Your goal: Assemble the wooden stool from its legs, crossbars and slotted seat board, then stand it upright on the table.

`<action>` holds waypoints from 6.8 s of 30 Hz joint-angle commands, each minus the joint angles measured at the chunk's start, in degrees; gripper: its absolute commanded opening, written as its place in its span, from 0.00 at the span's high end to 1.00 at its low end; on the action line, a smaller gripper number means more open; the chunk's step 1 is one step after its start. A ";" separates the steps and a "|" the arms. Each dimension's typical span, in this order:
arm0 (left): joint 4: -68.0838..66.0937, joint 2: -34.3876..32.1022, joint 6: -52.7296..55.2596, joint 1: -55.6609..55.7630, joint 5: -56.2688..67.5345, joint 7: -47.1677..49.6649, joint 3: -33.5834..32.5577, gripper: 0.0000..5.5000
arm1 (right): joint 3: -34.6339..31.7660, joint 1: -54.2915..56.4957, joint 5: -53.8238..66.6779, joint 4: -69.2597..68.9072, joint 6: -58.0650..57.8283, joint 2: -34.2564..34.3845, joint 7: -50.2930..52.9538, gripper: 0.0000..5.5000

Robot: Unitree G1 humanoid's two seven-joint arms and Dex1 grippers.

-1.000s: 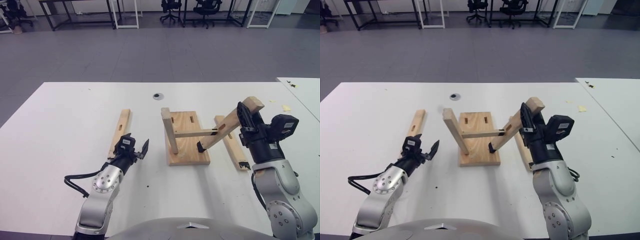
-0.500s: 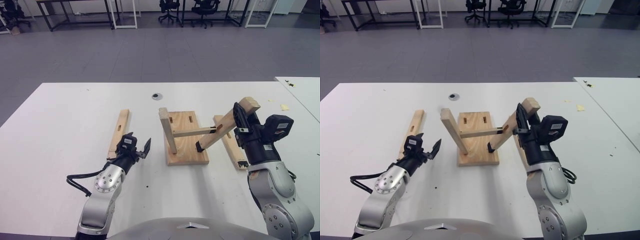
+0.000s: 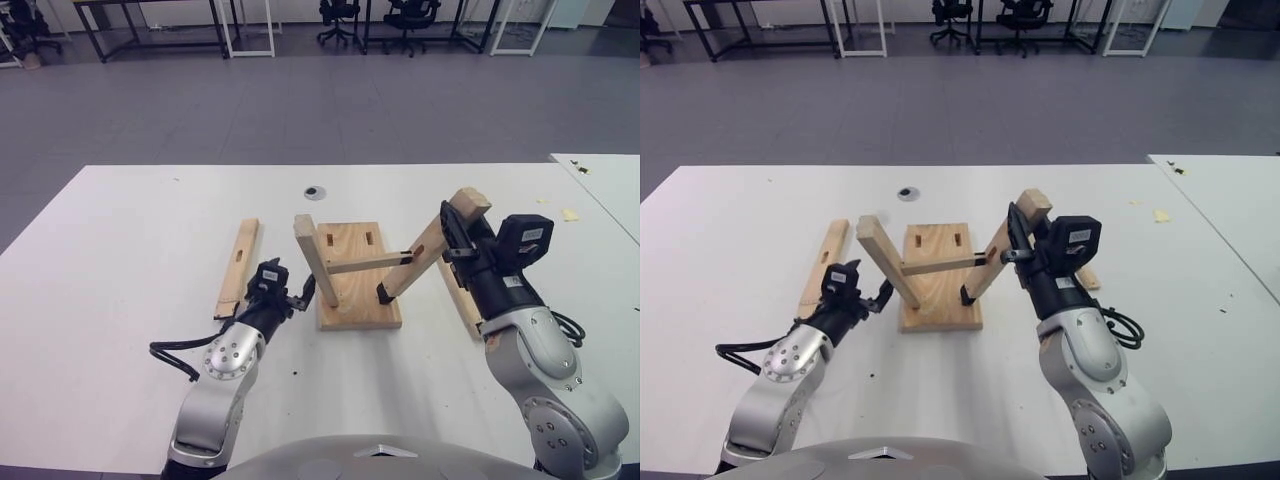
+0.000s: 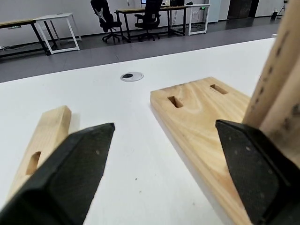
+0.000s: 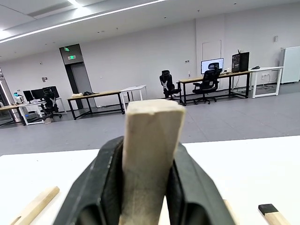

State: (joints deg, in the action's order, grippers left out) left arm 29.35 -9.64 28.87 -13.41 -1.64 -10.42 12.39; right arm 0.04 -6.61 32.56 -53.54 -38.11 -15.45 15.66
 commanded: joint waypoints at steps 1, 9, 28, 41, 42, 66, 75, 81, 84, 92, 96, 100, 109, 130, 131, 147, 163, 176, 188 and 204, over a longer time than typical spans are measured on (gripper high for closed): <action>-3.35 -5.32 5.44 -2.68 -5.42 -0.08 2.79 0.28 | -2.61 -4.04 -1.87 5.52 -13.27 0.24 4.94 0.81; -3.62 -0.13 10.48 0.01 -2.18 -0.04 3.28 0.28 | 1.37 -7.14 -1.56 1.24 -17.63 2.60 7.59 0.81; -4.61 4.10 9.59 3.72 -1.57 1.98 1.80 0.28 | -5.09 2.34 5.67 4.91 -21.21 2.79 -2.85 0.53; -9.85 11.66 9.94 5.04 -1.17 7.32 3.88 0.28 | -4.42 5.72 6.91 3.69 -16.93 -7.46 -20.59 0.44; -10.53 11.57 9.65 4.90 -1.29 7.54 3.74 0.28 | -3.49 5.44 6.15 3.25 -16.64 -8.49 -21.39 0.44; 4.34 2.74 12.14 17.80 -1.67 5.14 -8.34 0.28 | -25.49 22.21 19.74 10.56 -12.58 -2.57 -10.67 0.44; 10.06 8.03 7.33 31.53 15.38 3.40 -18.13 0.28 | -6.52 29.32 28.20 2.35 -15.98 -1.81 -3.09 0.44; 8.98 7.97 6.96 31.32 15.88 3.74 -15.21 0.28 | -0.04 6.77 26.11 14.26 -26.99 -0.53 4.51 0.44; 7.56 8.05 6.68 31.43 15.27 4.14 -13.81 0.28 | 1.96 1.08 26.82 16.31 -27.84 3.26 5.94 0.44; 12.37 10.50 5.76 16.44 9.08 12.18 -9.15 0.28 | -8.24 23.90 31.10 9.37 -16.42 -3.22 -5.24 0.44; 17.15 12.41 3.48 8.66 7.26 15.11 -5.95 0.28 | -17.89 38.72 32.46 18.42 -13.97 -13.19 -7.46 0.44; 15.88 15.07 3.68 9.63 5.65 17.62 -0.83 0.28 | -21.26 35.13 22.41 28.16 -12.90 -20.09 -9.18 0.44; 14.94 16.72 6.68 11.50 4.56 22.37 4.05 0.28 | -16.74 16.67 17.22 12.93 -20.20 -17.55 -5.08 0.44; 12.09 8.42 8.53 20.73 -2.77 15.53 6.69 0.28 | -4.07 22.68 6.82 3.79 -30.12 -22.75 -12.09 0.44; 12.58 6.91 8.14 20.94 -2.69 14.49 3.86 0.28 | -4.95 20.13 5.35 5.35 -28.56 -23.02 -13.28 0.44; -5.65 -27.62 -26.21 -6.34 -9.47 -16.07 -9.42 0.28 | 6.99 19.03 -10.74 18.86 -1.21 -32.74 -38.79 0.44; -63.83 -18.63 -46.12 43.18 -22.86 -14.29 6.64 0.28 | 19.51 16.69 -19.88 41.11 27.55 -41.51 -76.28 0.44; -36.62 -29.46 -57.54 16.99 -11.05 -28.05 6.30 0.28 | 25.19 36.34 -42.27 86.04 44.79 -20.33 -64.95 0.44; -58.76 -17.93 -52.99 32.77 -21.27 -9.57 7.08 0.28 | 8.08 24.31 -30.96 65.81 30.16 -18.11 -58.03 0.44; -70.93 -7.89 -52.68 42.22 -17.96 -4.72 4.81 0.28 | -12.76 22.48 -21.74 83.62 13.27 -17.18 -46.03 0.47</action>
State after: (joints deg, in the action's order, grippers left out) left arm -44.92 -16.59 -24.40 29.05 -20.96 -14.72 18.88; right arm -13.24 14.75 11.33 28.05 -23.93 -32.98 -31.02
